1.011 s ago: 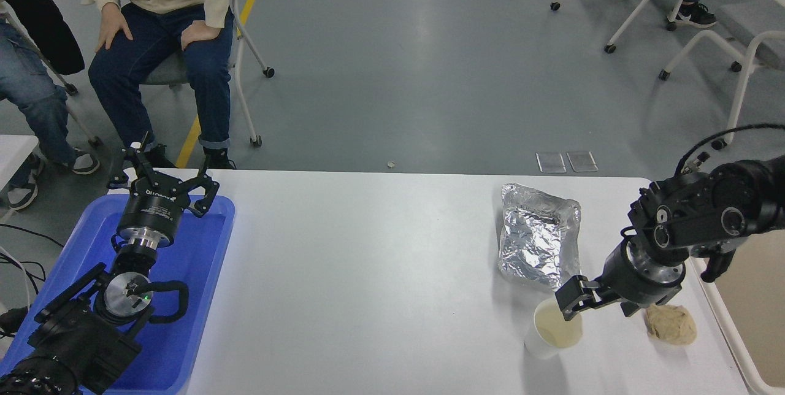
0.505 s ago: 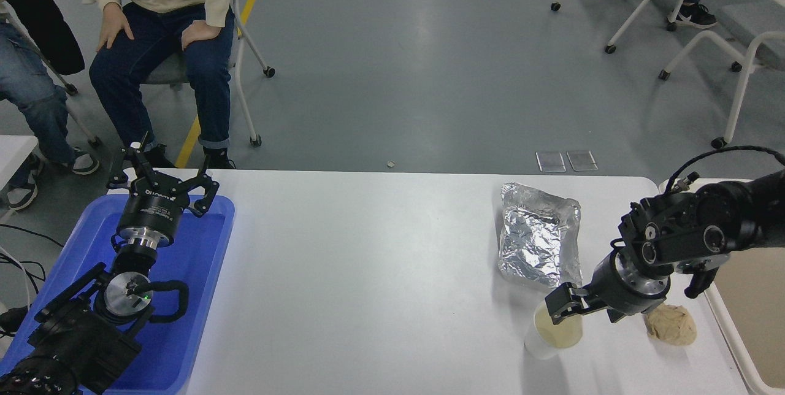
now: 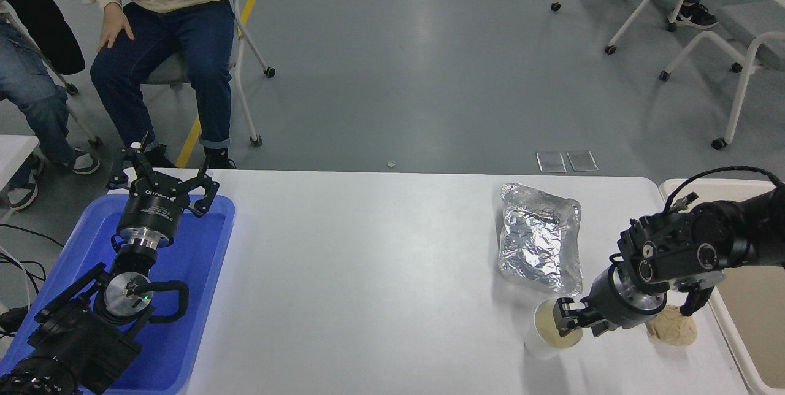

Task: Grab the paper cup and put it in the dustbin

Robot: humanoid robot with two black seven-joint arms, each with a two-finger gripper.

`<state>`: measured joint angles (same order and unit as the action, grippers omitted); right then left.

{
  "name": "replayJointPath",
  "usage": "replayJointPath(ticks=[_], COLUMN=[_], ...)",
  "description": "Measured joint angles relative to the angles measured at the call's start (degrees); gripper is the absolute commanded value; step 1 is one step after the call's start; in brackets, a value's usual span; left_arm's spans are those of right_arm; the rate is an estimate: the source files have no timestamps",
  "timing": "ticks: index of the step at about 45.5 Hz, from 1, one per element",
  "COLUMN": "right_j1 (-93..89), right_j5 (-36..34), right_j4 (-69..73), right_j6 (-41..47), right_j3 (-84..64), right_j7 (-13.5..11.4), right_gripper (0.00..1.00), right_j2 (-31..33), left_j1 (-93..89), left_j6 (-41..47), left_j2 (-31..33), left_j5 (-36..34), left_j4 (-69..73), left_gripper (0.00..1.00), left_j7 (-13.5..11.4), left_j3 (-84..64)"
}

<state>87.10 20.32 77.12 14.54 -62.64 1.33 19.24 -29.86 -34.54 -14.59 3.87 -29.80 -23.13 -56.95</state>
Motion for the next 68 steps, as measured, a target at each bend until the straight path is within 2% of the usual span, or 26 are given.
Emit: replayJointPath(ticks=[19,26,43,53,68], right_j1=[1.1,3.5,19.0,30.0,46.3], right_j5=[-1.9,-2.3,-3.3,-4.8,-5.6], right_j4=[0.4,0.9,3.9,7.3,9.1], right_j6=[1.1,5.5,24.2,28.3,30.0], right_j3=[-0.6,-0.8,-3.4,-7.6,-12.0], right_j7=[0.0,0.0,0.2,0.3,0.4], right_gripper=[0.0,0.0,0.0,0.0,0.0], right_j2=[1.0,2.0,5.1,6.5,8.0], left_j1=[0.0,0.0,0.0,0.0,0.0], left_j6=[0.0,0.0,0.0,0.1,0.1], left_j2=[0.0,0.0,0.0,0.0,0.0], left_j5=[0.0,0.0,0.0,0.0,0.0], left_j4=[0.0,0.0,0.0,0.0,0.0], left_gripper=[1.0,1.0,1.0,1.0,1.0], left_j7=[0.0,0.0,0.0,0.0,0.0], left_j3=[0.0,0.0,0.0,0.0,0.0])
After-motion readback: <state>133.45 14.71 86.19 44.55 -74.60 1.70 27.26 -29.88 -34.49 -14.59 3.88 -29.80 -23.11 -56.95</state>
